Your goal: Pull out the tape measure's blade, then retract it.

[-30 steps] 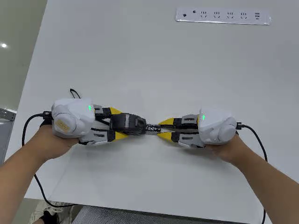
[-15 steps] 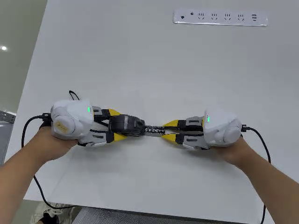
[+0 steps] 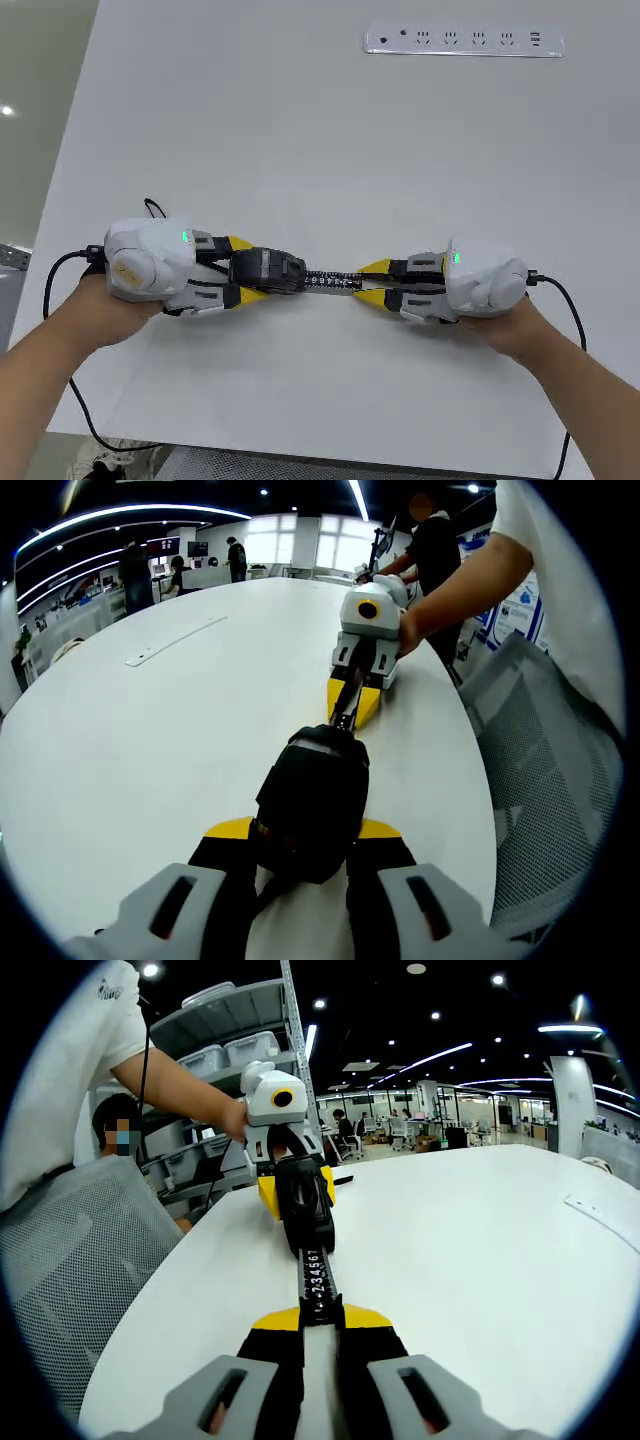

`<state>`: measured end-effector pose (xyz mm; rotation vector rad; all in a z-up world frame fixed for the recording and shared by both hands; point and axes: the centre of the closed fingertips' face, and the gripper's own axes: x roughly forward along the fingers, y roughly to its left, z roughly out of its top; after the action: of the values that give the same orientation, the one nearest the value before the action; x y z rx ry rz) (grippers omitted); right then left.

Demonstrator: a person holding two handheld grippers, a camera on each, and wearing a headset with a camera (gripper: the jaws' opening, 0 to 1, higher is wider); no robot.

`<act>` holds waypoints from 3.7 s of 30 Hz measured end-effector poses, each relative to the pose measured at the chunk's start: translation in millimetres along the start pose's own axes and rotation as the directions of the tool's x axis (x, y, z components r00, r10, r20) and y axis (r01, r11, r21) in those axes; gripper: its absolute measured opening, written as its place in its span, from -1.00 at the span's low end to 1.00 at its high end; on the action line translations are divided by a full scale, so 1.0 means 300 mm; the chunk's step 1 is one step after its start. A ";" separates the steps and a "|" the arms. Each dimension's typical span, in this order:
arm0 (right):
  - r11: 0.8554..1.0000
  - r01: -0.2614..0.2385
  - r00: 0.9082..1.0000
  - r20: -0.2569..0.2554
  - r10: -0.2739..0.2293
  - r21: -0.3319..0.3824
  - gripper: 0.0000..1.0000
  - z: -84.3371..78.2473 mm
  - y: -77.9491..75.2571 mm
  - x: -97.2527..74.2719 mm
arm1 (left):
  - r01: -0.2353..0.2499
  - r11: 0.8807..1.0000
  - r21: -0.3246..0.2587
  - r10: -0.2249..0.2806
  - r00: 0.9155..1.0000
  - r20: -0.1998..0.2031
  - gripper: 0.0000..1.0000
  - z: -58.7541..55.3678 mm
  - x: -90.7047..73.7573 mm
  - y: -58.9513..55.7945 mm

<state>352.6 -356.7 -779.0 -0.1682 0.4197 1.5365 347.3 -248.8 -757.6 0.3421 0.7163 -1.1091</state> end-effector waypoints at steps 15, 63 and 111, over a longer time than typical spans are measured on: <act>1.000 0.010 1.000 0.003 -0.010 0.008 -0.81 -0.013 0.003 -0.046 | 0.000 1.000 -0.004 0.000 1.000 -0.007 -0.39 -0.002 0.001 -0.001; 0.997 0.052 0.999 0.004 -0.053 0.056 -0.82 -0.087 -0.021 -0.243 | 0.000 1.000 -0.017 -0.001 0.999 -0.036 -0.39 -0.002 0.002 -0.002; 0.993 0.077 0.997 0.009 -0.078 0.085 -0.82 -0.096 -0.018 -0.375 | -0.001 1.000 -0.020 0.000 0.998 -0.057 -0.38 -0.002 0.006 -0.005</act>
<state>355.5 -471.9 -765.1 -0.1078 0.4632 1.4397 346.3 -250.2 -759.1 0.3574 0.7772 -1.0946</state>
